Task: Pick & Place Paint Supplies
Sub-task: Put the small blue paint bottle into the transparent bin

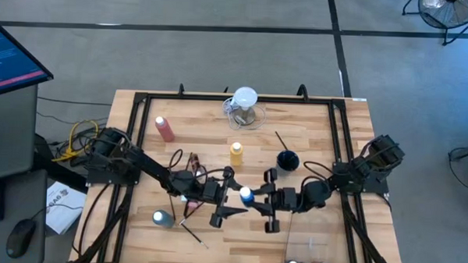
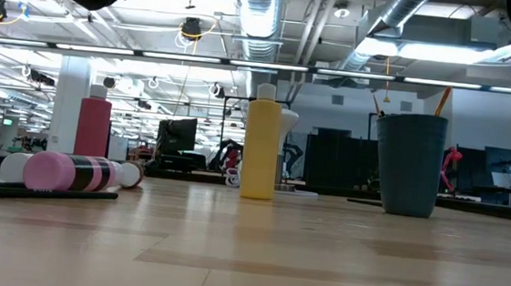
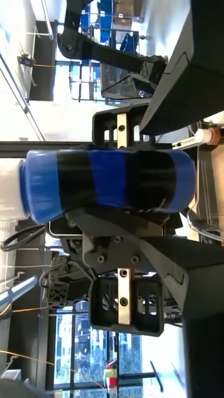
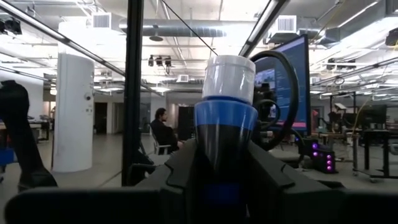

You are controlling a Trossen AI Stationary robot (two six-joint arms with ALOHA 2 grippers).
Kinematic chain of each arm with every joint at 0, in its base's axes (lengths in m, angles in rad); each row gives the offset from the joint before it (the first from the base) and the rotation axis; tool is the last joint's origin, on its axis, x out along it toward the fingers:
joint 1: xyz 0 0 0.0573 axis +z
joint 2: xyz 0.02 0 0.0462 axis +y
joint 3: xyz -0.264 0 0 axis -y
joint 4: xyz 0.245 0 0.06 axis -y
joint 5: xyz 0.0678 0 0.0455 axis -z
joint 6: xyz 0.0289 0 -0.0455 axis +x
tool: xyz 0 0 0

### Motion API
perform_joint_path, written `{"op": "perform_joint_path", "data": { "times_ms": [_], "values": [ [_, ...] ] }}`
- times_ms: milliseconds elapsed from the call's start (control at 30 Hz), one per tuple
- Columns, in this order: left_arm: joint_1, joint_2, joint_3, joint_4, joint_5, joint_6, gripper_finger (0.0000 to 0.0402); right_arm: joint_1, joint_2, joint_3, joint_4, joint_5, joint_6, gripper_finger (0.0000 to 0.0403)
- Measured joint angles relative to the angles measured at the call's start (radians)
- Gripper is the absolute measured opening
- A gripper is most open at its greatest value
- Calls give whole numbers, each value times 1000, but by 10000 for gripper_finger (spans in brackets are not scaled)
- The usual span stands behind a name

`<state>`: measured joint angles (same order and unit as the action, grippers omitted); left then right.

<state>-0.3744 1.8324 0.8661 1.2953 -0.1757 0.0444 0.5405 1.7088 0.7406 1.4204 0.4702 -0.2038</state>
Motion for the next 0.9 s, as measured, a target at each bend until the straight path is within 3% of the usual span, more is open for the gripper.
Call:
{"op": "perform_joint_path", "data": {
  "times_ms": [400,767,900],
  "values": [
    [8,0,0,-9,-1,-49,197,-26,-1,0,-16,1,-7,87],
    [16,0,0,-36,1,-60,93,-33,-1,0,-33,3,-5,87],
    [15,0,0,-39,2,-61,93,-31,-1,0,-33,8,-5,103]
  ]
}}
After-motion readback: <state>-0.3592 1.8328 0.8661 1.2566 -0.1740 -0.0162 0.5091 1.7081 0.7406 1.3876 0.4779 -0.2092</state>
